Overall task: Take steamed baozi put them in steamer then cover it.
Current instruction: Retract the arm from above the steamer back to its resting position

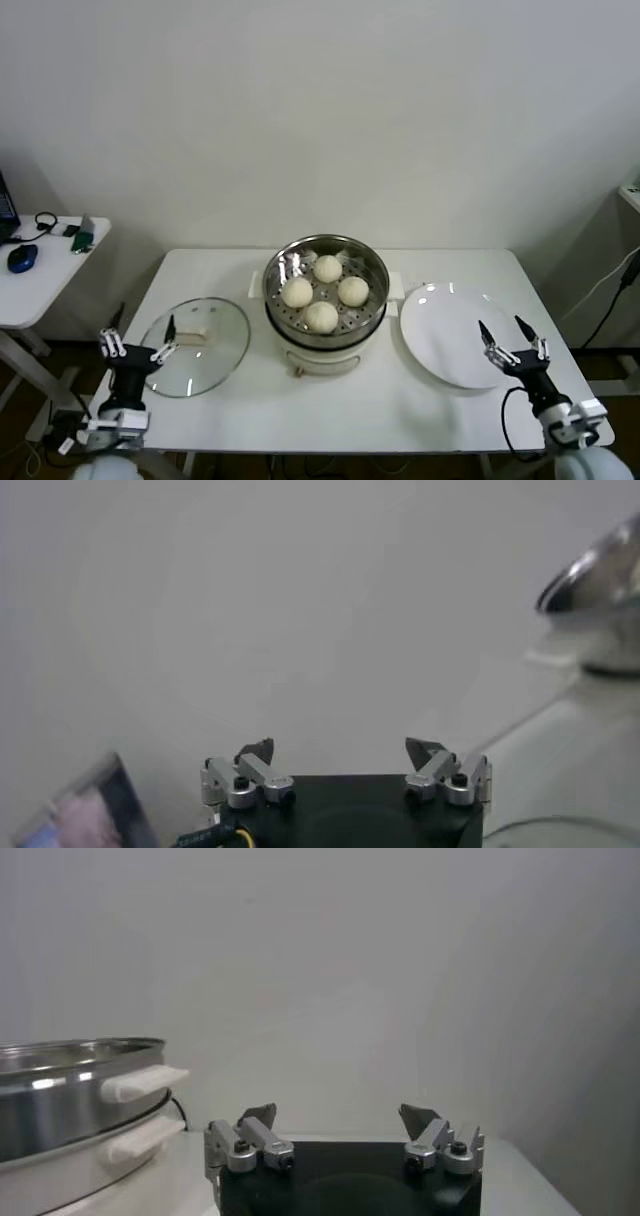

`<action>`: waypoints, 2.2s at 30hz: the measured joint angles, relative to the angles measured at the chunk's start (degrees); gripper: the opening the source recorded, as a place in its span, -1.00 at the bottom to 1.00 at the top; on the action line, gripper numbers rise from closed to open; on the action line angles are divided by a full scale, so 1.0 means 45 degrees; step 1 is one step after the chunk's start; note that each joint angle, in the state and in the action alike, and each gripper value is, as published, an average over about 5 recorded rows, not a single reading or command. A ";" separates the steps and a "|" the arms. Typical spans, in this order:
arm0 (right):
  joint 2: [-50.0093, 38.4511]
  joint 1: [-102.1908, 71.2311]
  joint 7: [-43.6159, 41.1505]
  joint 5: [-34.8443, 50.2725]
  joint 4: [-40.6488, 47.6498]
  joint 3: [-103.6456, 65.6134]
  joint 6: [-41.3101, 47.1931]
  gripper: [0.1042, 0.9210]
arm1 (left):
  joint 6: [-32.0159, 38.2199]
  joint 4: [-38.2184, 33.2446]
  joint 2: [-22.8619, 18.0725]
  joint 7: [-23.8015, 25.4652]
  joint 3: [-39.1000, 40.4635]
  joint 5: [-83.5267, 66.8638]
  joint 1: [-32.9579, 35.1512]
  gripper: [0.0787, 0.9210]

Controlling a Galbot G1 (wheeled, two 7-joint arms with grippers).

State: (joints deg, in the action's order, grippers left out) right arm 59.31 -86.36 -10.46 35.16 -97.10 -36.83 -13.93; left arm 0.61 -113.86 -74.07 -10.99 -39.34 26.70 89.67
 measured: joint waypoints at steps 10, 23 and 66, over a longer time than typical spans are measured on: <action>0.1420 -0.0662 0.0149 -0.0578 -0.0268 -0.0022 -0.0583 0.76 | 0.1492 0.2106 -0.0020 -0.1898 0.0158 0.6515 -0.0262 0.77; 0.2266 -0.1260 0.0310 -0.1031 -0.0798 -0.0236 -0.0690 0.76 | 0.2065 0.5302 0.0316 -0.2128 0.0284 0.9804 -0.1761 0.77; 0.2763 -0.1509 0.0460 -0.1468 -0.0809 -0.0508 -0.0922 0.76 | 0.0570 0.8313 0.0204 -0.0984 0.1338 1.0258 -0.4493 -0.42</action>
State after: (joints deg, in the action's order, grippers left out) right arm 71.74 -93.15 -8.39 28.56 -100.74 -39.12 -18.07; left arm 3.17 -76.45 -73.15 -15.42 -33.32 72.86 69.45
